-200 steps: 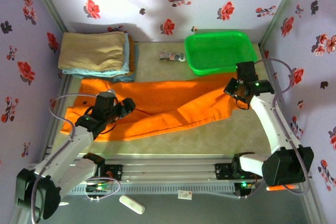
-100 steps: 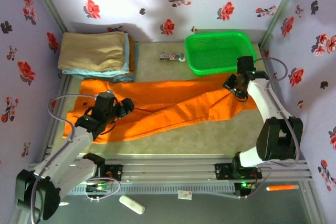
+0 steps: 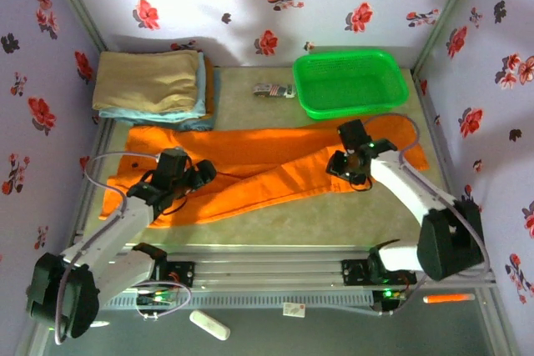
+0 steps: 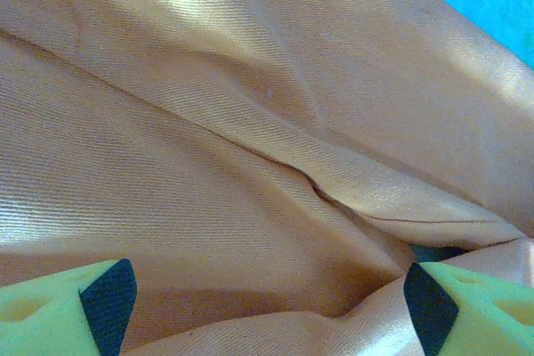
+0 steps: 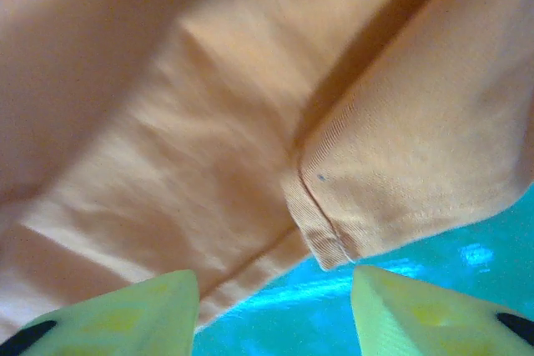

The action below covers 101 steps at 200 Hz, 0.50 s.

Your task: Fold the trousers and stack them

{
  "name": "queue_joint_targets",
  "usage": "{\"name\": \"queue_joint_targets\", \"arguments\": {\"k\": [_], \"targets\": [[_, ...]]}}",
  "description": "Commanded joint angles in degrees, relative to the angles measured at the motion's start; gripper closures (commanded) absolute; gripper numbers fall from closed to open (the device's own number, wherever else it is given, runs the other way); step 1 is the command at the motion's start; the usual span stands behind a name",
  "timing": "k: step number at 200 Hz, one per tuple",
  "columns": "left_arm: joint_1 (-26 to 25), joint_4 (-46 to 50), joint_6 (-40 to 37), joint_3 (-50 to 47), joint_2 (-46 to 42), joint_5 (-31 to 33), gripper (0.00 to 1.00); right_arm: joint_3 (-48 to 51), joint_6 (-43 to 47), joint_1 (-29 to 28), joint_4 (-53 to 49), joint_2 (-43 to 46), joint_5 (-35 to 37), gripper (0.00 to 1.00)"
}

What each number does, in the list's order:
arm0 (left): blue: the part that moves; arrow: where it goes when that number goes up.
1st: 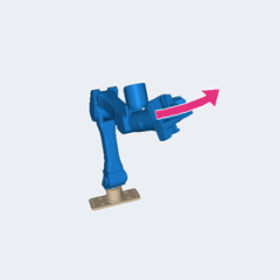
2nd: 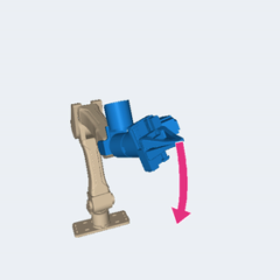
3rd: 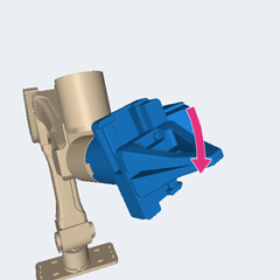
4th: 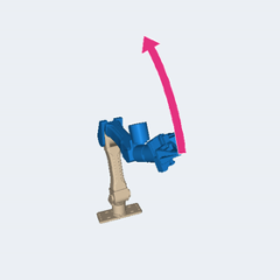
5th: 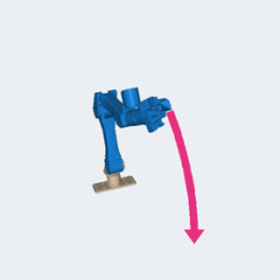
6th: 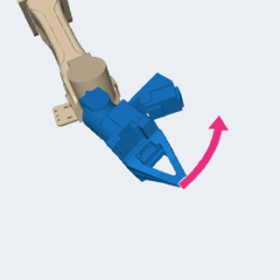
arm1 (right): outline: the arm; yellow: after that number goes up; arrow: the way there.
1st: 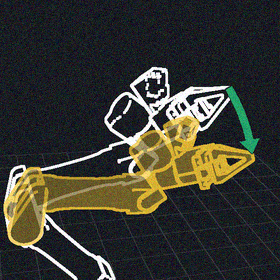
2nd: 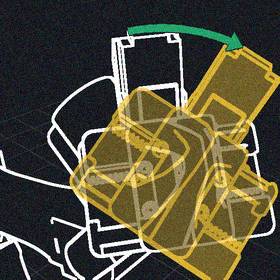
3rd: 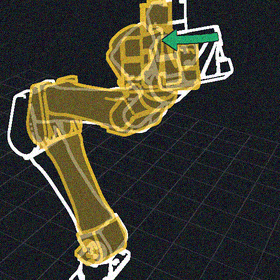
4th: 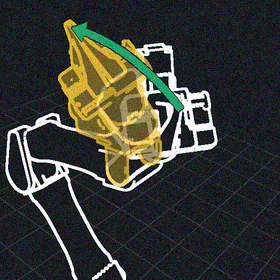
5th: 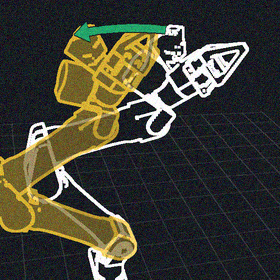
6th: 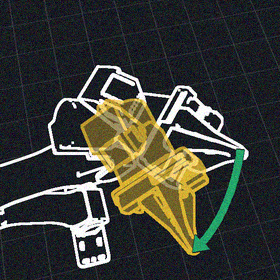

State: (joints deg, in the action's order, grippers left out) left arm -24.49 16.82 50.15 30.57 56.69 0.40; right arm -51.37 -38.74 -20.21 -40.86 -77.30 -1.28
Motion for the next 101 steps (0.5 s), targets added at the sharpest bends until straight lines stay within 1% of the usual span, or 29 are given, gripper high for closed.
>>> {"name": "queue_joint_targets", "arguments": {"k": [1, 18, 32, 44, 55, 63, 71, 72, 74, 77, 78, 82, 83, 88, 98, 101], "targets": [[-0.51, -2.78, 1.27, -0.59, 0.44, -0.84, 0.12, 0.43, 0.83, -0.43, 2.98, -5.92, 0.81, 0.52], [-0.56, -2.92, 1.35, -0.65, 0.31, -0.99, 0.12, -0.56, 1.64, -0.62, 3.67, -10.89, 0.07, 0.48], [-0.56, -2.56, 1.2, -0.7, 0.03, -0.94, 0.12, -0.03, 2.09, -0.71, 4.88, -12.26, 0.21, 0.46], [-0.57, -2.37, 1.02, -0.85, -0.23, -0.84, 0.12, 0.27, 2.35, -0.7, 4.52, -12.46, 1.51, 0.47], [-0.56, -2.37, 0.94, -1.01, -0.39, -0.84, 0.12, 0.43, 2.86, -0.71, 3.99, -12.27, 2.63, 0.51], [-0.56, -2.39, 0.88, -1.12, -0.52, -0.85, 0.12, 0.57, 3.12, -0.62, 3.46, -12.15, 3.57, 0.57], [-0.54, -2.51, 0.71, -1.12, -0.43, -0.76, 0.12, 0.48, 3.45, -0.59, 2.55, -11.95, 4.75, 0.7], [-0.55, -2.59, 0.68, -1.12, -0.39, -0.76, 0.12, 0.48, 3.45, -0.59, 2.55, -11.95, 4.75, 0.7], [-0.58, -2.65, 0.68, -1.15, -0.42, -0.8, 0.12, 0.36, 3.41, -0.54, 2.14, -11.85, 5.22, 0.74], [-0.53, -2.67, 0.65, -1.13, -0.37, -0.76, 0.12, 0.32, 3.39, -0.57, 1.69, -11.78, 5.76, 0.78], [-0.54, -2.71, 0.61, -1.12, -0.36, -0.76, 0.12, 0.32, 3.39, -0.57, 1.69, -11.78, 5.76, 0.78], [-0.53, -2.8, 0.6, -1.15, -0.28, -0.76, 0.12, 0.35, 3.33, -0.48, 1.27, -11.45, 6.56, 0.84], [-0.5, -2.78, 0.58, -1.18, -0.27, -0.76, 0.12, 0.35, 3.33, -0.48, 1.27, -11.45, 6.56, 0.84], [-0.52, -2.93, 0.52, -1.13, -0.17, -0.76, 0.12, 0.6, 3.43, -0.39, 1.08, -10.83, 7.23, 0.92], [-0.51, -3.06, 0.47, -1.04, -0.04, -0.76, 0.12, 1.11, 3.41, 0.04, 0.87, -9.45, 7.55, 1.0], [-0.54, -3.03, 0.44, -1.04, -0.02, -0.76, 0.12, 1.25, 3.4, 0.22, 0.77, -8.93, 7.64, 1.0]]}}
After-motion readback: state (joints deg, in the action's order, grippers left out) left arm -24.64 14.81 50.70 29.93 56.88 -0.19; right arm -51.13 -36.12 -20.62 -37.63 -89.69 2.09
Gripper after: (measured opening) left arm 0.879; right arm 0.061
